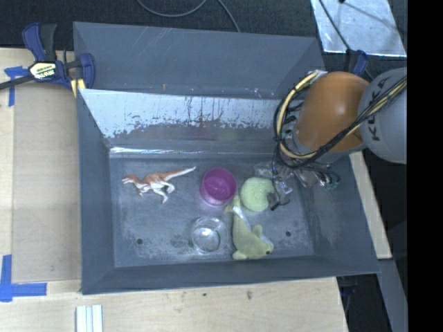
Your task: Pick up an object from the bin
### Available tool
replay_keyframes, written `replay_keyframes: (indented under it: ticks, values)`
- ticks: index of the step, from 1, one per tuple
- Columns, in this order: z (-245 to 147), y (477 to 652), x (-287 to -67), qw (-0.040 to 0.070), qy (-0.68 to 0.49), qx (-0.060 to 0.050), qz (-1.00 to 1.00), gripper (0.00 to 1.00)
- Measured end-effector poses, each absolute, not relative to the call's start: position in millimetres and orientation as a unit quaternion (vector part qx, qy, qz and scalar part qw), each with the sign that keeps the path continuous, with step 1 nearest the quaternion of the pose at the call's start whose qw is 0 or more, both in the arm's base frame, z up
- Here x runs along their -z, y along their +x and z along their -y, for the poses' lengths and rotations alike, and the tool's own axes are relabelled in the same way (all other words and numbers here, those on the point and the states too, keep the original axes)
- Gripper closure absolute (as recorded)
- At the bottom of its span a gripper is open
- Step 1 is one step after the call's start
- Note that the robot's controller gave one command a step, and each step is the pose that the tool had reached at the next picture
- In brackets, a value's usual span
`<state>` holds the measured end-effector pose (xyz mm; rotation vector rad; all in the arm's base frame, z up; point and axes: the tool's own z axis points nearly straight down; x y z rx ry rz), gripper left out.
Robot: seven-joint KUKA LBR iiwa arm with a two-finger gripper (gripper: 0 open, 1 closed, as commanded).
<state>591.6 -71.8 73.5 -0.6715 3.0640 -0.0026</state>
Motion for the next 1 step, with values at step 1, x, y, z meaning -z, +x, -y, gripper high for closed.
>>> replay_keyframes:
  ticks: [1]
  values:
    - [71.9, 591.8, -74.0, 0.003, -0.214, 0.001, -0.977, 1.00]
